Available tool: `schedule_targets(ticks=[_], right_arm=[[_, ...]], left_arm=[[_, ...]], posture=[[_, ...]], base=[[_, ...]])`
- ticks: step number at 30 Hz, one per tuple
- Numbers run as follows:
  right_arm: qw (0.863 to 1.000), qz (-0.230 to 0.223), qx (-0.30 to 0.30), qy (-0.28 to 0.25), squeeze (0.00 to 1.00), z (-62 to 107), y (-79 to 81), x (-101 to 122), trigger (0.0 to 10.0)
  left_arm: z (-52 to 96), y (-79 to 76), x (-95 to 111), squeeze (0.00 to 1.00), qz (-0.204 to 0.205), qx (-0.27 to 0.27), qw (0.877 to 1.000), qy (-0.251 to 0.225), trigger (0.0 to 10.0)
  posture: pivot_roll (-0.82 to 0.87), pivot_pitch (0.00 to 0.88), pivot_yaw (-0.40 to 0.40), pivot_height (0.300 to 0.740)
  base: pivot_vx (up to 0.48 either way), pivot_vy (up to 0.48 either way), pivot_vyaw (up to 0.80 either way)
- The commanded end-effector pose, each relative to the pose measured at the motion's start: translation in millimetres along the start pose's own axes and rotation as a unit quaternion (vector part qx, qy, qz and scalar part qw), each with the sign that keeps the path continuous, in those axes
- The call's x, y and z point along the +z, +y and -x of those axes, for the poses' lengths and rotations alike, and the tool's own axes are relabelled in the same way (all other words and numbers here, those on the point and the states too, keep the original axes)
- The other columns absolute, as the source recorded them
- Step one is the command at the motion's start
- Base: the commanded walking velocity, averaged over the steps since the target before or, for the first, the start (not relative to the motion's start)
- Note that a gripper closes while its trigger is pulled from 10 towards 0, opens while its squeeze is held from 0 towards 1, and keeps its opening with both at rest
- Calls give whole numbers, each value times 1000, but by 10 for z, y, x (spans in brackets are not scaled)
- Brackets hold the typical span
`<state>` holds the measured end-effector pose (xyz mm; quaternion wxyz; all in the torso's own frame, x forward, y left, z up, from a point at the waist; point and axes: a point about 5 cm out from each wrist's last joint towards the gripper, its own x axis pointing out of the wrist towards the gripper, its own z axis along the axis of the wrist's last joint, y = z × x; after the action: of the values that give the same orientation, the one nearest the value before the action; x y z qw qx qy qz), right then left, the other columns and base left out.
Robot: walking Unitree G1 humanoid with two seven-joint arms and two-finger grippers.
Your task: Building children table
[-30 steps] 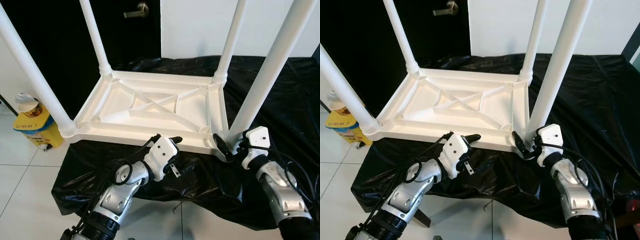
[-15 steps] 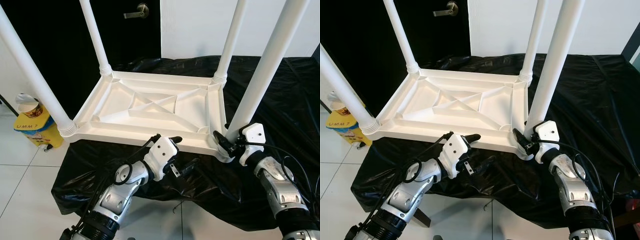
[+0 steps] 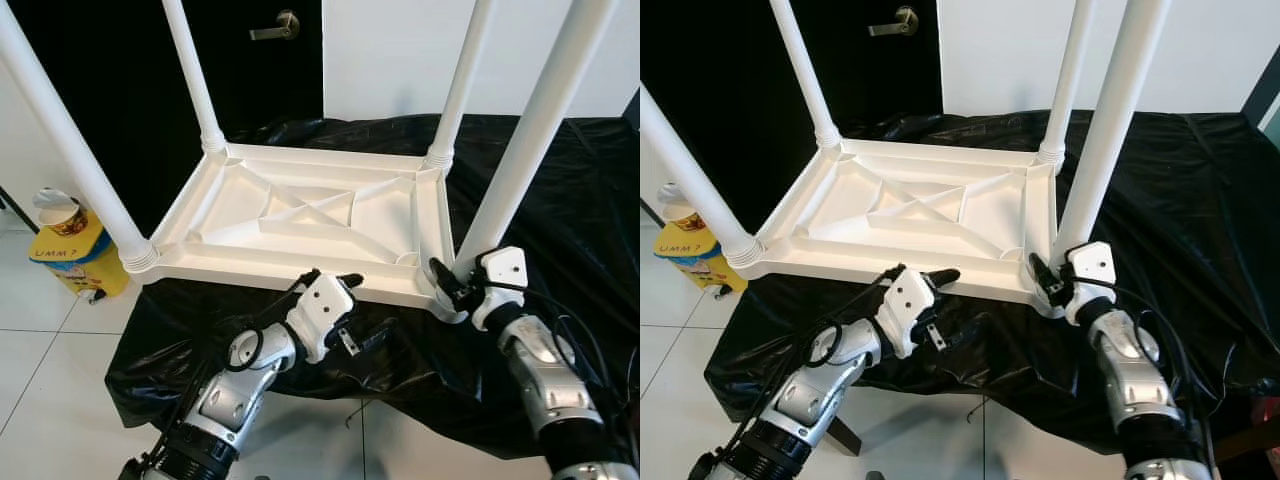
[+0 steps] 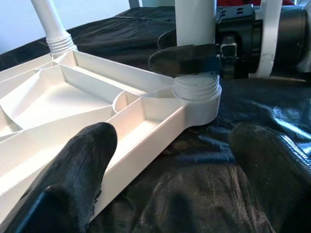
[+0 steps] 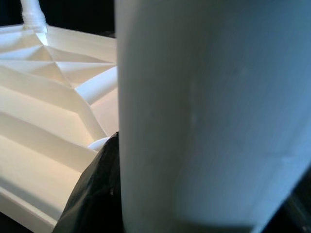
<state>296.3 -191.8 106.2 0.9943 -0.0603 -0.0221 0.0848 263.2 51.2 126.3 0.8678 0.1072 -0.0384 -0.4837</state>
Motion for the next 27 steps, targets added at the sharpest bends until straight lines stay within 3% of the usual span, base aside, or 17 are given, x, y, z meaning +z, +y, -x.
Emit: schedule_targets(ticks=[1, 6, 8, 11, 17, 27], right_arm=[[997, -13, -49, 61, 0, 69, 70, -214, 10000], [995, -18, -73, 63, 0, 75, 118, -224, 10000], [986, -26, -149, 73, 0, 99, 226, -271, 10000], [976, -40, -200, 82, 0, 110, 334, -293, 10000], [974, -59, -206, 77, 0, 90, 420, -266, 10000], [969, -41, -231, 73, 0, 82, 352, -206, 10000]], left_arm=[[8, 14, 15, 0, -6, 7, 1000, 0, 10000], [5, 11, 17, 0, -6, 6, 1000, 0, 10000], [7, 8, 16, 0, -5, 5, 1000, 0, 10000], [11, 1, 13, 0, -4, 4, 1000, 0, 10000], [12, -12, 9, 0, -1, 3, 1000, 1, 10000], [-1, -5, 11, 0, -2, 6, 1000, -1, 10000]], posture=[[34, 21, 12, 740], [34, 21, 13, 740], [35, 24, 14, 740], [37, 26, 14, 740], [36, 30, 15, 740], [36, 24, 6, 740]], base=[[0, 0, 0], [0, 0, 0], [0, 0, 0], [0, 0, 0], [0, 0, 0], [0, 0, 0]])
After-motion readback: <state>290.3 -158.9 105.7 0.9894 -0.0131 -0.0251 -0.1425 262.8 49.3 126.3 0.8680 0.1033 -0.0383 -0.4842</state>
